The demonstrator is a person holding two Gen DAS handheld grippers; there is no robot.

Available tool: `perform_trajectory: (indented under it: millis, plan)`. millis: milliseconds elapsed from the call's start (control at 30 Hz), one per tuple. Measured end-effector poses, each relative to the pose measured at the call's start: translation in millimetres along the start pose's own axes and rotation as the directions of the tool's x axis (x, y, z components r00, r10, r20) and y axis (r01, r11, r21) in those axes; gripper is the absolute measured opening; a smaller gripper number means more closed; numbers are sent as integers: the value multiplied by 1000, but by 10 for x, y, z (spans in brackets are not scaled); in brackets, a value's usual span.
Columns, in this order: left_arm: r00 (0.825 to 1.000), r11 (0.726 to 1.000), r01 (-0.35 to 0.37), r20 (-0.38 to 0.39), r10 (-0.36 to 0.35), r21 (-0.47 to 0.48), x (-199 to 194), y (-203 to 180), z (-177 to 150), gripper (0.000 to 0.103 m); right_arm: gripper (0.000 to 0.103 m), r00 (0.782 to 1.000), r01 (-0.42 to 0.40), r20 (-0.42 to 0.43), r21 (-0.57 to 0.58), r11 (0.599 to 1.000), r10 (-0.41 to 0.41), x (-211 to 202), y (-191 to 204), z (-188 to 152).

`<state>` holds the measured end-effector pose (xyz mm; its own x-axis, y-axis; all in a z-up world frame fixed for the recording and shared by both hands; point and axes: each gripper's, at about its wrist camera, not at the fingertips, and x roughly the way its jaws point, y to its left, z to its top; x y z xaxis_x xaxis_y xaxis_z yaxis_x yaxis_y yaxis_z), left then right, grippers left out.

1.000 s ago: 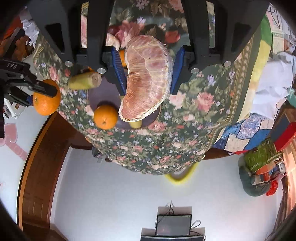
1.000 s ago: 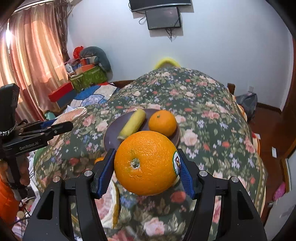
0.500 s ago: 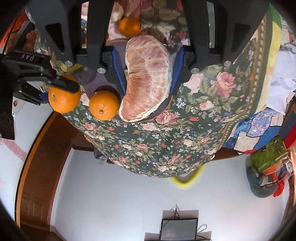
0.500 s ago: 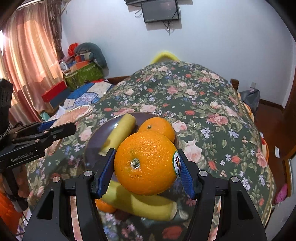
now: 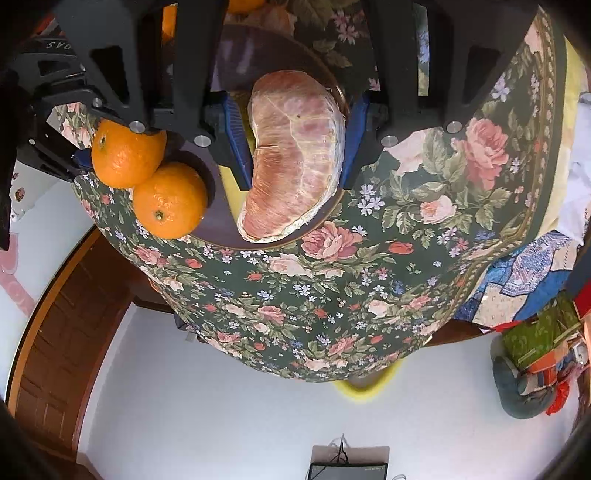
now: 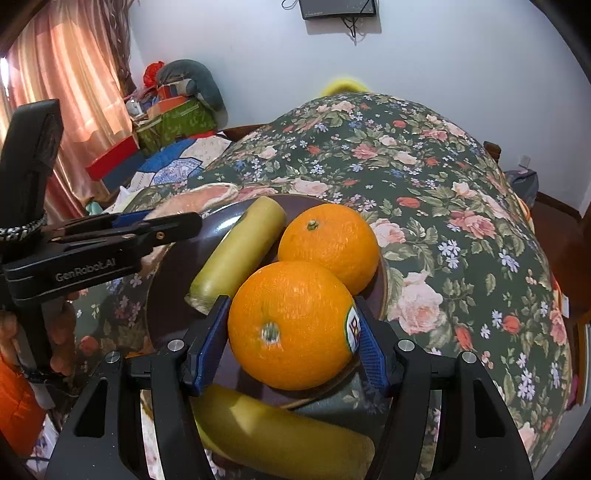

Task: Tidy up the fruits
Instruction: 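Place the pomelo segment on the plate while the right tool sets the orange beside it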

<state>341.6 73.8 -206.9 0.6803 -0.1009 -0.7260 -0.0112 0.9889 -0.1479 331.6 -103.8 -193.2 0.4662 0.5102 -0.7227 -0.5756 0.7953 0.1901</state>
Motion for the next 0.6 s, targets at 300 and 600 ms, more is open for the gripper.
perform_trajectory:
  millis: [300, 600]
  plan:
    - [999, 1000, 3, -38, -2, 20, 161, -88, 13, 47, 61, 999, -29, -28, -2, 1000, 29, 117, -16, 13]
    - [999, 999, 2, -38, -1, 33, 132, -155, 27, 47, 62, 999, -30, -36, -3, 1000, 30, 93, -28, 11]
